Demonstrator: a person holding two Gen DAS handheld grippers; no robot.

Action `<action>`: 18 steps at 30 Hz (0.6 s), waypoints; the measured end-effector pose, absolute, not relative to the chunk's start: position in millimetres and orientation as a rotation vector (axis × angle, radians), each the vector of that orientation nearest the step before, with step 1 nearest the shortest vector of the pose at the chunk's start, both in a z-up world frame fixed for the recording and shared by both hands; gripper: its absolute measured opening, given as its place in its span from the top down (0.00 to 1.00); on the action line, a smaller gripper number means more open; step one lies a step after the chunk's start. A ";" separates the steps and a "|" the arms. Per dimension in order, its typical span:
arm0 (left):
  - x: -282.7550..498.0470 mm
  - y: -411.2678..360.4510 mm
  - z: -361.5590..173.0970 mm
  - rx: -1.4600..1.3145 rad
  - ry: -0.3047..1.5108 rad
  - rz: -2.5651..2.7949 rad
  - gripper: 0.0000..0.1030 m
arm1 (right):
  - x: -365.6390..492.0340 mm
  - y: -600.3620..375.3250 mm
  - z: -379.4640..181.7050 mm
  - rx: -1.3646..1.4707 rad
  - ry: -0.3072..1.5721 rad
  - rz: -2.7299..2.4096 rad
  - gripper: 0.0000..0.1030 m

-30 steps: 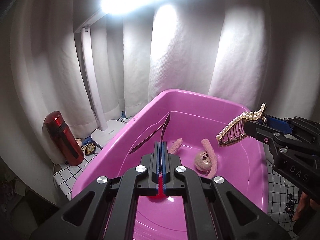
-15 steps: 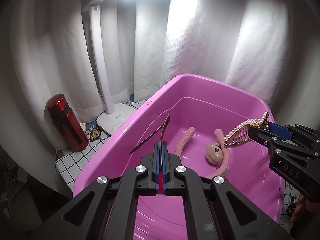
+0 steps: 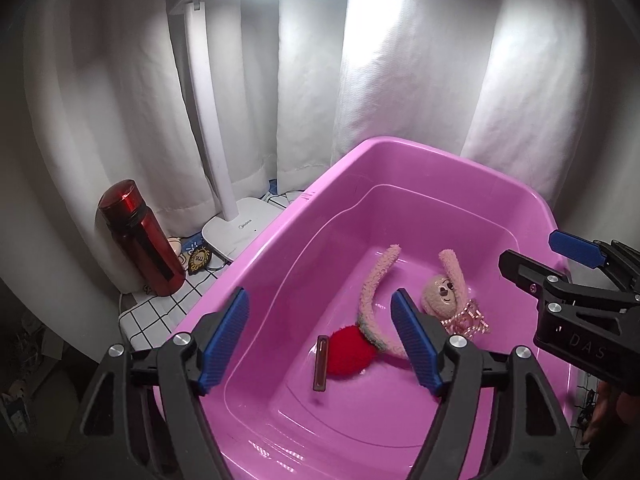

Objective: Organize jewelry
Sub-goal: 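Open both tools to drop the pin and pearl clip into the tub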

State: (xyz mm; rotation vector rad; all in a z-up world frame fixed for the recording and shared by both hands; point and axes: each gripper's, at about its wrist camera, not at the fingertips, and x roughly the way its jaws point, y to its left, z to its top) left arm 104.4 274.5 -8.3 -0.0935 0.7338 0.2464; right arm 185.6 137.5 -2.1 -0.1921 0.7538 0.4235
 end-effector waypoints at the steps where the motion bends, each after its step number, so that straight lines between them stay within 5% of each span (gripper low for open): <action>1: 103.3 274.3 -6.8 -0.088 0.726 0.253 0.18 | 185.5 137.1 -0.7 -0.191 0.753 0.420 0.33; 5: 104.1 273.8 -5.4 -0.079 0.736 0.264 0.09 | 184.3 135.8 -0.2 -0.191 0.753 0.416 0.33; 18: 98.9 279.8 -5.2 -0.098 0.755 0.280 0.08 | 177.5 134.1 -0.3 -0.177 0.754 0.415 0.33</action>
